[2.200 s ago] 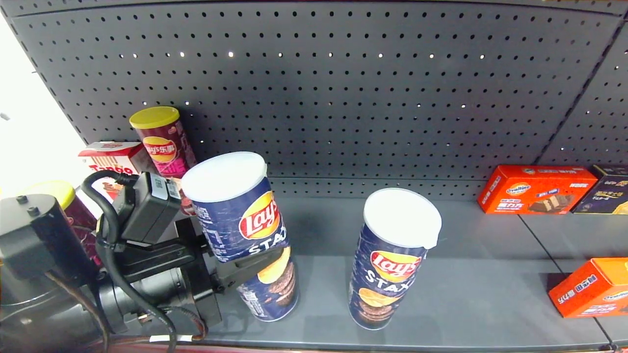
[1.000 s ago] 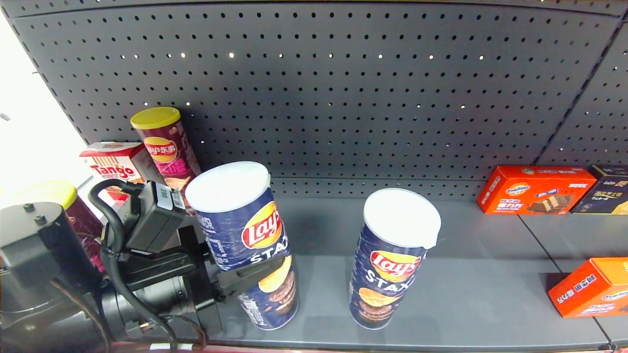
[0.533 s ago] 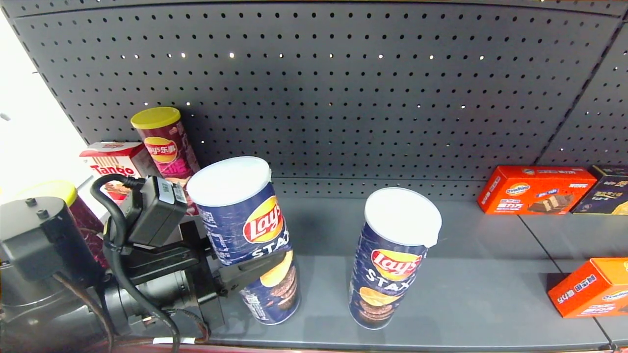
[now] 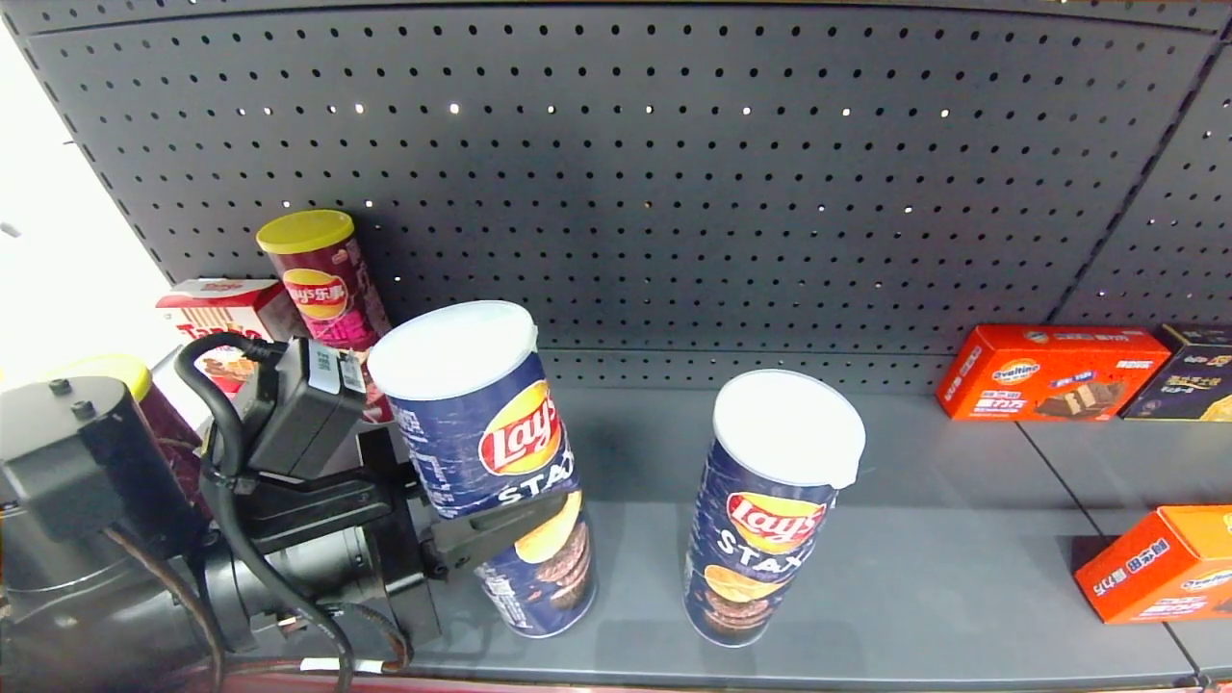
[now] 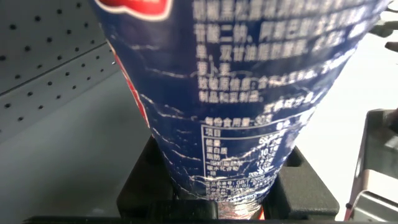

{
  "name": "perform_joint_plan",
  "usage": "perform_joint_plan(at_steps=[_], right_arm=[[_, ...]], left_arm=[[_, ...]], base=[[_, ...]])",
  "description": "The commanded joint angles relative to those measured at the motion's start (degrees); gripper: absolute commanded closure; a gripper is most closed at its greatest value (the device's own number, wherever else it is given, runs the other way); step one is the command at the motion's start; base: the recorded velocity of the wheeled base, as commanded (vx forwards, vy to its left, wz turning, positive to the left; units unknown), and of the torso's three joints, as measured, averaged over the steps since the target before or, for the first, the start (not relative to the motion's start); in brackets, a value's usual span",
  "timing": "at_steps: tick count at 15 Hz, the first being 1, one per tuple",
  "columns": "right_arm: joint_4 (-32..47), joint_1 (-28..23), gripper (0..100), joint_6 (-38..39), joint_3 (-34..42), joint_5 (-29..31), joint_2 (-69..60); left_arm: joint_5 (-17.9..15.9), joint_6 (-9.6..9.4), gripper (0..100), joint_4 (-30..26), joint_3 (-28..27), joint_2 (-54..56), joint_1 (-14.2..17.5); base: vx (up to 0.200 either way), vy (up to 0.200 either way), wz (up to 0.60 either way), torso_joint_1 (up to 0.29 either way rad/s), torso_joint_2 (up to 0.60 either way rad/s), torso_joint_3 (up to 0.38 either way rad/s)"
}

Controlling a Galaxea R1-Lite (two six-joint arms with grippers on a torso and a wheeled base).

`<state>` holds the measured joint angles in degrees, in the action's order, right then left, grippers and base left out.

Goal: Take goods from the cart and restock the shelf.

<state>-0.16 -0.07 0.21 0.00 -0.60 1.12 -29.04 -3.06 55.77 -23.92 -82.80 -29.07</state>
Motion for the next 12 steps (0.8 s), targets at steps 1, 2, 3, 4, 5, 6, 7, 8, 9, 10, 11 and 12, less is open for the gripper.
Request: perform_joint_plan(at_steps=[1, 2, 3, 4, 5, 6, 7, 8, 9, 10, 11, 12], right_arm=[[0.0, 0.1, 0, 0.0, 0.0, 0.0, -0.5], [0.0, 0.1, 0, 0.0, 0.0, 0.0, -0.5], [0.0, 0.1, 0, 0.0, 0.0, 0.0, -0.5], [0.0, 0.1, 0, 0.0, 0.0, 0.0, -0.5], [0.0, 0.1, 0, 0.0, 0.0, 0.0, -0.5], [0.0, 0.1, 0, 0.0, 0.0, 0.0, -0.5], [0.0, 0.1, 0, 0.0, 0.0, 0.0, -0.5], [0.0, 0.1, 0, 0.0, 0.0, 0.0, -0.5], [0.0, 0.1, 0, 0.0, 0.0, 0.0, -0.5], [0.0, 0.1, 0, 0.0, 0.0, 0.0, -0.5], [0.0, 0.1, 0, 0.0, 0.0, 0.0, -0.5], [0.0, 0.1, 0, 0.0, 0.0, 0.0, -0.5]], left_arm=[[-1.1, 0.16, 100, 0.0, -1.1, 0.2, 0.2], [-1.1, 0.16, 100, 0.0, -1.5, 0.1, 0.2], [-1.0, 0.25, 100, 0.0, -1.7, 0.0, 0.2], [0.4, 0.42, 100, -0.4, -3.6, 0.1, 0.9], [1.9, 0.42, 100, -1.0, -6.0, -0.3, 1.3], [2.0, 0.42, 100, -1.0, -7.1, -0.9, 1.3], [2.1, 0.25, 100, -0.8, -10.3, -3.2, 0.9], [2.1, -0.02, 100, -0.8, -10.5, -3.6, 0.7], [2.8, -0.19, 100, -1.1, -11.9, -4.5, 0.5], [2.9, -0.1, 100, -1.5, -14.0, -6.2, -1.5], [3.4, -0.19, 100, -3.0, -15.0, -6.6, -2.0], [3.8, -0.37, 100, -6.4, -16.0, -6.6, -2.5]], base=[[0.0, 0.0, 0.0, 0.0, 0.0, 0.0], [0.0, 0.0, 0.0, 0.0, 0.0, 0.0], [0.0, 0.0, 0.0, 0.0, 0.0, 0.0], [0.0, 0.0, 0.0, 0.0, 0.0, 0.0], [0.0, 0.0, 0.0, 0.0, 0.0, 0.0], [0.0, 0.0, 0.0, 0.0, 0.0, 0.0], [0.0, 0.0, 0.0, 0.0, 0.0, 0.0], [0.0, 0.0, 0.0, 0.0, 0.0, 0.0], [0.0, 0.0, 0.0, 0.0, 0.0, 0.0], [0.0, 0.0, 0.0, 0.0, 0.0, 0.0], [0.0, 0.0, 0.0, 0.0, 0.0, 0.0], [0.0, 0.0, 0.0, 0.0, 0.0, 0.0]])
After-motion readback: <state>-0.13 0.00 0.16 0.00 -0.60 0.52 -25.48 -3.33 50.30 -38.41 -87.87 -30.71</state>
